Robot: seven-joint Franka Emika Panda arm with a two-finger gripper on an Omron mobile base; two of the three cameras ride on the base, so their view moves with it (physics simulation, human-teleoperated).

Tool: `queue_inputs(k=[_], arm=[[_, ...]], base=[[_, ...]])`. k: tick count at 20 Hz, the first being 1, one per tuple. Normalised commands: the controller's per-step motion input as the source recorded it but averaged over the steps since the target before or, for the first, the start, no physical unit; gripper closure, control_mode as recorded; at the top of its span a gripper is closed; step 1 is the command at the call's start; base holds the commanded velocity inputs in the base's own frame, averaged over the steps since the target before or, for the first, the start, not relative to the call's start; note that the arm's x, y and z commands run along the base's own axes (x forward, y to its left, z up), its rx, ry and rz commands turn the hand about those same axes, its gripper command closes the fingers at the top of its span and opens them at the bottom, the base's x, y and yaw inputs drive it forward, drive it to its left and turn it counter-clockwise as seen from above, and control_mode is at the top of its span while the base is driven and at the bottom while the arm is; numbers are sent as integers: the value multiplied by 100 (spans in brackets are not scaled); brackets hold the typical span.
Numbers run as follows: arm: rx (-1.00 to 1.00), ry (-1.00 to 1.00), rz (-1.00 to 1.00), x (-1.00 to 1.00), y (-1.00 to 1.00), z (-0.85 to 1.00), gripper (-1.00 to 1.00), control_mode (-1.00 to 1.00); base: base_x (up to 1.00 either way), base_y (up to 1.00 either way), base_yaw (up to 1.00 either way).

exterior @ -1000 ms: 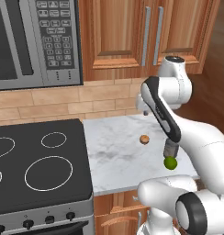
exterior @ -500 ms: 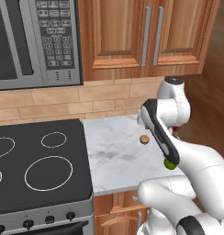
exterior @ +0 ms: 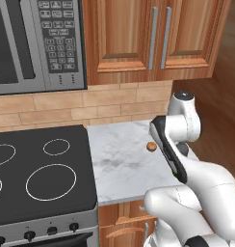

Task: Place the liquor on the top shelf of the fridge to keep it out of children's reach, and place the lime and tangerine on lower shelves for easy access.

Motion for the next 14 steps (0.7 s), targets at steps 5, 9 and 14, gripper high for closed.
queue_inputs(k=[5, 9, 14], arm=[[0, 7, -12, 0, -38, -10, -100, -100], [0, 8, -5, 0, -25, -28, -100, -100], [0, 6, -1, 0, -7, -37, -100, -100]], base=[[0, 0, 0], [0, 0, 0], [0, 0, 0]])
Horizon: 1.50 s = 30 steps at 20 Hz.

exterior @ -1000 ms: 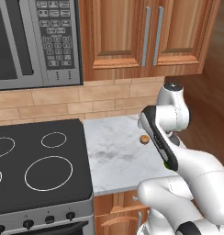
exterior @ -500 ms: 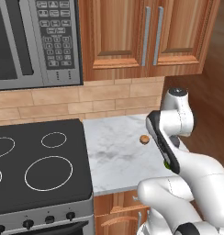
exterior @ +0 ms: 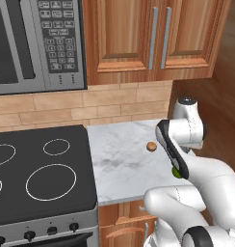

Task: Place the liquor on the top shelf of the fridge to keep it out of children's reach, and place the lime and tangerine on lower shelves for easy access.

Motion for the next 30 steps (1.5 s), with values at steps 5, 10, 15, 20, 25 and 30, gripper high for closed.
queue_inputs(k=[5, 10, 15, 20, 25, 30], arm=[[0, 4, 0, 0, -8, -38, -100, -100], [0, 3, 0, 0, -9, -42, -100, -100], [0, 8, 0, 0, -13, -38, -100, -100], [0, 10, 0, 0, -14, -32, -100, -100], [0, 8, 0, 0, -10, -27, -100, -100], [0, 7, 0, 0, -2, -20, -100, -100]], base=[[0, 0, 0], [0, 0, 0], [0, 0, 0], [0, 0, 0], [0, 0, 0], [0, 0, 0]])
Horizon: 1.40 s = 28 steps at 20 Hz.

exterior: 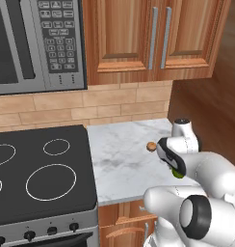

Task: Place the liquor on the top shelf of the fridge to keep it out of children's reach, and place the lime and tangerine on lower shelves for easy access.

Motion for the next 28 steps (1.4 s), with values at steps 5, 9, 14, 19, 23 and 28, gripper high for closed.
queue_inputs(k=[5, 9, 14, 19, 23, 28], arm=[[0, 5, 0, 0, 0, -19, -100, -100], [0, 2, 0, 0, 0, -22, -100, -100], [0, 2, 0, 0, 0, -29, -100, -100], [0, 0, 0, 0, 0, -43, 100, -100], [1, -1, 0, -3, 0, -21, 100, -100], [0, 0, 2, -28, 0, 6, 100, -100]], base=[[0, 0, 0], [0, 0, 0], [0, 0, 0], [0, 0, 0], [0, 0, 0], [0, 0, 0]])
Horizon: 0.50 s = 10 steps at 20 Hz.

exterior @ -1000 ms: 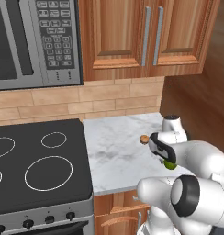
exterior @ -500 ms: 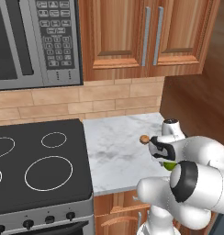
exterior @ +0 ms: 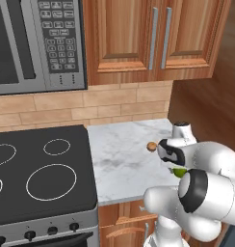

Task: Place the liquor on the top shelf of the fridge to keep it out of children's reach, and place the lime and tangerine on lower shelves for easy access.

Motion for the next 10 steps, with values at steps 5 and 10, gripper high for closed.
queue_inputs(k=[5, 10], arm=[[0, -10, 7, -40, 0, 45, 100, -100], [0, -22, 10, -43, 12, 59, 100, -100]], base=[[0, 0, 0], [0, 0, 0]])
